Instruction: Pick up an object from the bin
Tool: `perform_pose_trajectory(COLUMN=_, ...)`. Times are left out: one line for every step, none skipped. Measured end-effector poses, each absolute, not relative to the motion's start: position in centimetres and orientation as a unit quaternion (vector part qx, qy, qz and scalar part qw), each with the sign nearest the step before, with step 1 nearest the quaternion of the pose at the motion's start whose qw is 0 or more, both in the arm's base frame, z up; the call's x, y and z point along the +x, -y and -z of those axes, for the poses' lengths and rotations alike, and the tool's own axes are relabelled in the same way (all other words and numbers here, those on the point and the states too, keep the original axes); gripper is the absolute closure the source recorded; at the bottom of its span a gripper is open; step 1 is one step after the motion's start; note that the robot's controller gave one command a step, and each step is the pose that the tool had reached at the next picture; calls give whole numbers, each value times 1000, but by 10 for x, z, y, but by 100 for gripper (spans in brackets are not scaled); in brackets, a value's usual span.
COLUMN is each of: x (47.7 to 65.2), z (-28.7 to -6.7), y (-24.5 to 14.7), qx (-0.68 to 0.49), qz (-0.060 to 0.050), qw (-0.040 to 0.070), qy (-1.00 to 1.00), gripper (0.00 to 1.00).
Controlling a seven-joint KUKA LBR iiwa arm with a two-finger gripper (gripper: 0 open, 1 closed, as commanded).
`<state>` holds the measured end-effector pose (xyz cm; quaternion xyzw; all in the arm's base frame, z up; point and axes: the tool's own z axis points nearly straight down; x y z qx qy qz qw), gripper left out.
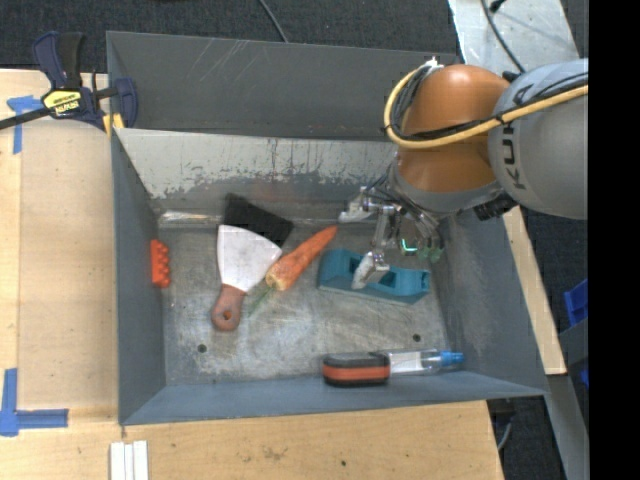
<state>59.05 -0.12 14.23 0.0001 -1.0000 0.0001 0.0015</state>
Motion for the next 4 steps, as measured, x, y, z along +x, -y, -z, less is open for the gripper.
perform_pose_trajectory(x=592, z=-146, y=1, qx=0, qz=0, qw=-2, qy=1000, gripper=0)
perform_pose_trajectory(x=602, z=-130, y=-13, qx=66, qz=-2, qw=-4, qy=998, gripper=0)
perform_pose_trajectory(x=605, z=-125, y=-21, qx=108, qz=-3, qw=6, qy=994, gripper=0)
perform_pose_trajectory(x=608, z=-121, y=-26, qx=148, qz=-3, qw=1, qy=989, gripper=0)
